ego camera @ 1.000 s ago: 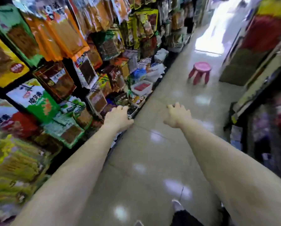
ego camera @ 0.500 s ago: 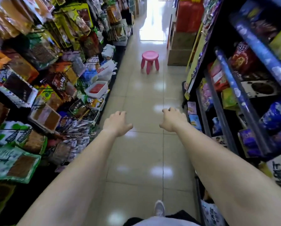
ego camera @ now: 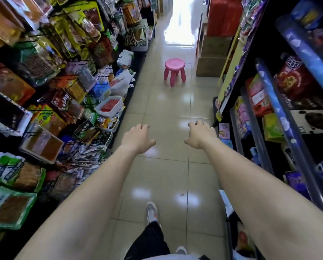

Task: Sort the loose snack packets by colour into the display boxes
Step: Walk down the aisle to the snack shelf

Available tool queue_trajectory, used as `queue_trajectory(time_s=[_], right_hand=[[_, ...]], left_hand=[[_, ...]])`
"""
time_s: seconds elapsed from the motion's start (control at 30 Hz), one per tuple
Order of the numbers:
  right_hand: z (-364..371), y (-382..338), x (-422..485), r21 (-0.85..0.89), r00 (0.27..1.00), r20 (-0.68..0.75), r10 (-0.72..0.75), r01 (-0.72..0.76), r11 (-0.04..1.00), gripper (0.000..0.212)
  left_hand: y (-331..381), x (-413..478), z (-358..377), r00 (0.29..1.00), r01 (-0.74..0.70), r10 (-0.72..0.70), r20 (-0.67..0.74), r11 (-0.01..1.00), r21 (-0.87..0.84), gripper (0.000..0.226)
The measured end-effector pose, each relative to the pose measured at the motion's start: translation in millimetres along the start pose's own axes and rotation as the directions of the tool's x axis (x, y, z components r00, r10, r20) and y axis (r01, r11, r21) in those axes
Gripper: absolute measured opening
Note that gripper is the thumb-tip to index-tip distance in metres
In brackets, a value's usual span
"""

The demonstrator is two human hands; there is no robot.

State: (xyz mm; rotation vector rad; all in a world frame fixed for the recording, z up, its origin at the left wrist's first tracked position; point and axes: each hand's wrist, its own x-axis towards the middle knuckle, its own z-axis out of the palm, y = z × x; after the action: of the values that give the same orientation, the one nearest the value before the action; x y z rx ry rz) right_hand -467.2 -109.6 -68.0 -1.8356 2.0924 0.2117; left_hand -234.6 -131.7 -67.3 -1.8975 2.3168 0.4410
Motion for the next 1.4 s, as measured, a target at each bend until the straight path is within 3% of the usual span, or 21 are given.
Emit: queue_trajectory(time_s=[0.6,0.87,1.4], right_hand=[[-97,-114,298,0.001,0.999,0.012,-0.046,0.046,0.999,0.066],[-132,-93,453,0.001,0.999,0.039,0.003,-0.003,1.000,0.062],[-265,-56,784,-0.045,0.996,0.074,-0.040,0.043,0.998,0.063]], left_hand=[[-125,303,-94,1.000,-0.007,0.006,0.029,1.000,0.023,0.063],[-113,465,-120,0.997,-0.040,0.036,0.071,0.998,0.056,0.061],[-101,787,-197,0.992,0.083,-0.079,0.096,0.996,-0.043,0.069]])
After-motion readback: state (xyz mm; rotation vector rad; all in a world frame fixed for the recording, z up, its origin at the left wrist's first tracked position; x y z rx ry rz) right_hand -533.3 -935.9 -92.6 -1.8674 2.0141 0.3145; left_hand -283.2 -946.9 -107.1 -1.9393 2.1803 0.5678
